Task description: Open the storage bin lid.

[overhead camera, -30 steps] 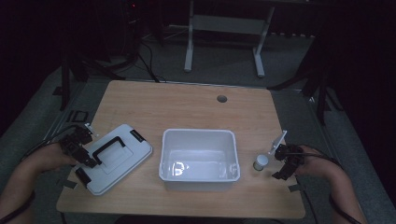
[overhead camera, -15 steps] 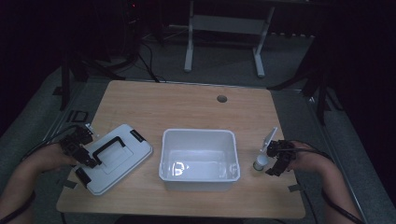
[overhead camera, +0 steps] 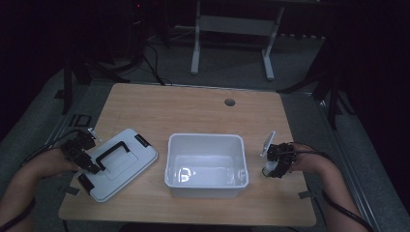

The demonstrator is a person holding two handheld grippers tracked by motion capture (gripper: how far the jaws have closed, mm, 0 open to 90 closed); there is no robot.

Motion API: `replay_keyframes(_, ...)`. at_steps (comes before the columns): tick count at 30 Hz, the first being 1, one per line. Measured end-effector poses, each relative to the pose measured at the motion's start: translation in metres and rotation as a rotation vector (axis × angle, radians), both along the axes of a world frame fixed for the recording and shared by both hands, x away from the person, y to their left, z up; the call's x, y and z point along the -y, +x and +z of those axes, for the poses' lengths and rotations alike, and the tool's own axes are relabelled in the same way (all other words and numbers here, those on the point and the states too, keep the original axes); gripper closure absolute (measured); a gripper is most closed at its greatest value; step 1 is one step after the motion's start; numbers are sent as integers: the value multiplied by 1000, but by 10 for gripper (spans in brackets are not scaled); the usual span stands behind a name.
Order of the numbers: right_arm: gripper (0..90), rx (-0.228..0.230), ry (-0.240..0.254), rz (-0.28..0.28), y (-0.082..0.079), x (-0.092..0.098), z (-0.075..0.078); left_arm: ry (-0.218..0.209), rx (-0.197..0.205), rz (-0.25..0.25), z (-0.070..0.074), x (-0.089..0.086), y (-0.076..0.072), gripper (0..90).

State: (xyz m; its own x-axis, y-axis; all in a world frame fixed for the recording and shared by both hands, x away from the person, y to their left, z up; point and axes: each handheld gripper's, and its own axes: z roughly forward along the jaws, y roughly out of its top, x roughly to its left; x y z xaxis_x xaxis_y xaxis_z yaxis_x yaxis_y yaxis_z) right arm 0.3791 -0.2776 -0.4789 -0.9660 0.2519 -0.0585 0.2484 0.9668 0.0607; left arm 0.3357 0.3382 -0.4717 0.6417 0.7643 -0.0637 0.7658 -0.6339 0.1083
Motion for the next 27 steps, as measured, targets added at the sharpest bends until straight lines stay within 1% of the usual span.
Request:
replay_keyframes(1, 390, 16, -3, 3, 0, -1, -1, 2, 0, -1, 0, 0, 0, 323)
replay_keyframes(2, 463, 16, -2, 7, 0, -2, -1, 2, 0, 0, 0, 0, 0, 323)
replay_keyframes(3, 491, 24, -7, 12, 1, -2, -1, 3, 1, 1, 0, 0, 0, 323)
replay_keyframes(6, 498, 30, -10, 19, 1, -3, -1, 3, 1, -1, 1, 0, 0, 323)
replay_keyframes(7, 499, 34, -11, 33, 0, -3, 1, 4, 4, -1, 1, 0, 1, 323)
replay_keyframes(9, 499, 34, -10, 33, 0, -3, 2, 0, 6, -1, 2, 1, 1, 323)
replay_keyframes(11, 500, 38, 3, 40, -3, -2, 8, 2, 5, -1, 2, 1, 1, 323)
replay_keyframes(14, 500, 41, -1, 47, -6, -3, 12, 9, 2, -2, 2, 1, 1, 323)
replay_keyframes(15, 500, 35, -4, 45, -7, -3, 14, 17, 0, -3, 2, 1, 1, 323)
replay_keyframes(17, 500, 22, -8, 49, -10, -3, 19, 17, -2, -3, 2, 2, 1, 323)
replay_keyframes(20, 500, -7, 4, 53, -15, -4, 28, 17, -4, -6, 3, 2, 0, 323)
replay_keyframes(23, 500, -12, -12, 55, -21, -6, 36, 17, -2, -7, 3, 3, 0, 323)
replay_keyframes(25, 500, -9, -15, 54, -27, -9, 46, 16, 0, -8, 4, 2, 1, 323)
replay_keyframes(27, 500, -8, -15, 58, -29, -10, 48, 17, 3, -7, 5, 2, 1, 323)
